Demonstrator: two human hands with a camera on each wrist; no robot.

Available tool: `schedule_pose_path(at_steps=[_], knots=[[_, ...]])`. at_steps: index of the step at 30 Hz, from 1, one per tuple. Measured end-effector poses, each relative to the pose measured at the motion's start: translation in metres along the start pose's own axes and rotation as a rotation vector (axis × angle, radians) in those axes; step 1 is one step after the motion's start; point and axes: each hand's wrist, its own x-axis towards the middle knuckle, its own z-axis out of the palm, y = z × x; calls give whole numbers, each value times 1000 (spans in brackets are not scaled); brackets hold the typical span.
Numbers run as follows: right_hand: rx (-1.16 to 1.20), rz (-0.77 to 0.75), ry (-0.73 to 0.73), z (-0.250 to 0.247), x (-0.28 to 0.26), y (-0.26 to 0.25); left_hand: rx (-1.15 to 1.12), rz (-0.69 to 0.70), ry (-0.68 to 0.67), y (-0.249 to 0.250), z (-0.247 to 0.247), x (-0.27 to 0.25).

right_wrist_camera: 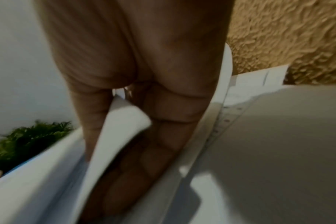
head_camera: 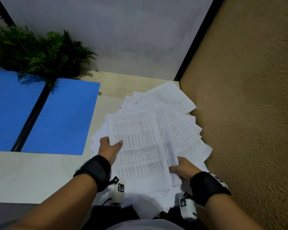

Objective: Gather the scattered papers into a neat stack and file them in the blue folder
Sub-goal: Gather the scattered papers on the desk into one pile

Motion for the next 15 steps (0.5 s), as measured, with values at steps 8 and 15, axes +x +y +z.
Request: schedule_pose_path(at_steps=[8, 15], knots=[[298, -166, 446, -8, 5, -14, 167, -16, -39, -12, 22, 10], [186, -109, 291, -1, 5, -8, 230, 51, 23, -11, 41, -1]])
